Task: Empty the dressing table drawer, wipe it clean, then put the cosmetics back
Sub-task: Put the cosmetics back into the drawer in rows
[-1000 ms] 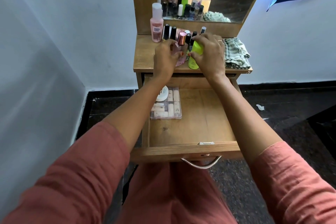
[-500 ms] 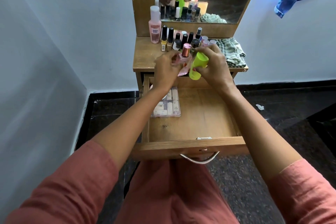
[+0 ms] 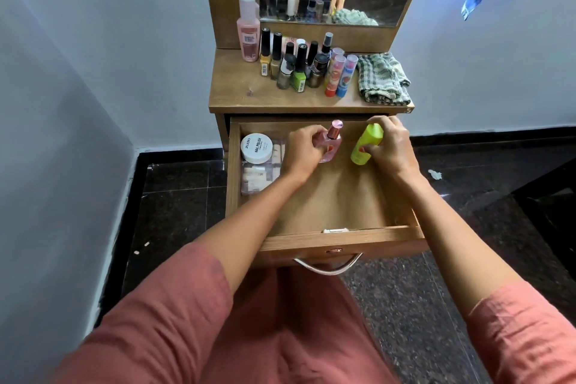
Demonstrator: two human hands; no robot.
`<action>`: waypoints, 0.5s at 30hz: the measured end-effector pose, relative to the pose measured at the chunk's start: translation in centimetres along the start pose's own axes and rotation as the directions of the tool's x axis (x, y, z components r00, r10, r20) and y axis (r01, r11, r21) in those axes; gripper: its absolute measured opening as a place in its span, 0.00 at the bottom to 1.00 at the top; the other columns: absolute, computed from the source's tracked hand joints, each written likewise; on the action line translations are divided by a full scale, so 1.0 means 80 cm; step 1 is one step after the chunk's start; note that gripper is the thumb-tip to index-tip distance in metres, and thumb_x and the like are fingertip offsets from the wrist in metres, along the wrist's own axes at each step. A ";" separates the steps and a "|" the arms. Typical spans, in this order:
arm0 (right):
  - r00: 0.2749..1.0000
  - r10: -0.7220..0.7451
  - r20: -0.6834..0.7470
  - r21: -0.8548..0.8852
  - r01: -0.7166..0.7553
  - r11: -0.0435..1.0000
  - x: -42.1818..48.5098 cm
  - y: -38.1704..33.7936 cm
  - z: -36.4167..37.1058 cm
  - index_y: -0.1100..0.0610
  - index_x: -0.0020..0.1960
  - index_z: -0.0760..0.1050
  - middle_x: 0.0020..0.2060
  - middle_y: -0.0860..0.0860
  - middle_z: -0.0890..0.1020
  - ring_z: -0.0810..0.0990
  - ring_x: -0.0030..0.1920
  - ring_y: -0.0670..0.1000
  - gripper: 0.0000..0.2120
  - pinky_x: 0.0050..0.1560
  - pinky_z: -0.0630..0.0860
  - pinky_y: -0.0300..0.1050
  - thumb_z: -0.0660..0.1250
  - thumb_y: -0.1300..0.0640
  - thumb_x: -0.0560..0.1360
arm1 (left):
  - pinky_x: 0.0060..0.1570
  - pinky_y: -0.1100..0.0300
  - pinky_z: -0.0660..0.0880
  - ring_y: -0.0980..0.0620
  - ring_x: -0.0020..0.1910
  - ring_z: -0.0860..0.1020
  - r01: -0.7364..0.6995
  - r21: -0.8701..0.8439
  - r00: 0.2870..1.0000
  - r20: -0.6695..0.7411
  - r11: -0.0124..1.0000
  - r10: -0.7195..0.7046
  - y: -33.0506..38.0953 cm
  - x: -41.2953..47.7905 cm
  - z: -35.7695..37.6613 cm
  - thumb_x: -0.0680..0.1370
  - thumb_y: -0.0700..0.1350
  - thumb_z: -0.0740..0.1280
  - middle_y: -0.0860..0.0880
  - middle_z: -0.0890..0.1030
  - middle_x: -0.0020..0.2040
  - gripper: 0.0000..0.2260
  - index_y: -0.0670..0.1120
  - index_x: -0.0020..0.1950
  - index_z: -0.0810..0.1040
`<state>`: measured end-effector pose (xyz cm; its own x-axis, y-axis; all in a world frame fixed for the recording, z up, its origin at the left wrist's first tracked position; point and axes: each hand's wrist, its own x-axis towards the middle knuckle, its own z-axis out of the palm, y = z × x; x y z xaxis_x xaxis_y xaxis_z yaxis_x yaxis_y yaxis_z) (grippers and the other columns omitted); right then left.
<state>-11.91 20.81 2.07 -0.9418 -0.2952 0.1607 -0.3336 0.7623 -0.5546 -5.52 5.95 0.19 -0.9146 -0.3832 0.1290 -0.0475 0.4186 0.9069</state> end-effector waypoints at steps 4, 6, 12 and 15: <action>0.998 0.032 -0.055 -0.027 -0.034 0.999 0.004 0.018 0.014 0.63 0.59 0.71 0.57 0.61 0.74 0.75 0.57 0.60 0.22 0.55 0.69 0.46 0.70 0.70 0.67 | 0.30 0.77 0.68 0.52 0.38 0.74 0.060 -0.063 0.998 -0.009 0.996 -0.061 -0.008 0.002 0.017 0.71 0.30 0.67 0.44 0.79 0.38 0.04 0.33 0.45 0.80; 0.997 0.042 -0.067 -0.070 -0.047 0.996 0.009 0.024 0.020 0.63 0.60 0.70 0.57 0.60 0.75 0.75 0.57 0.60 0.21 0.57 0.70 0.50 0.70 0.68 0.68 | 0.34 0.71 0.69 0.47 0.41 0.79 0.088 -0.026 0.996 -0.009 0.996 -0.088 -0.015 0.006 0.026 0.72 0.33 0.68 0.40 0.82 0.43 0.07 0.35 0.48 0.81; 0.994 0.031 -0.101 -0.234 -0.054 0.971 0.022 0.040 0.034 0.61 0.62 0.70 0.58 0.58 0.76 0.68 0.61 0.59 0.23 0.60 0.61 0.47 0.70 0.63 0.69 | 0.51 0.58 0.75 0.46 0.50 0.81 0.139 0.024 0.990 -0.007 0.990 -0.139 -0.024 0.018 0.042 0.71 0.35 0.69 0.40 0.83 0.51 0.12 0.38 0.54 0.80; 0.992 0.002 -0.123 -0.286 -0.037 0.958 0.029 0.044 0.036 0.60 0.62 0.70 0.58 0.58 0.75 0.68 0.61 0.60 0.23 0.60 0.63 0.49 0.70 0.62 0.69 | 0.54 0.58 0.75 0.46 0.51 0.81 0.135 0.036 0.991 0.005 0.990 -0.135 -0.024 0.022 0.047 0.72 0.35 0.69 0.40 0.83 0.52 0.13 0.39 0.56 0.80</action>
<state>-15.16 21.15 -1.86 -0.9404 -0.2206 0.2587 -0.2960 0.9056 -0.3037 -8.59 7.59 -2.80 -0.9016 -0.4325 0.0031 -0.1851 0.3924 0.9010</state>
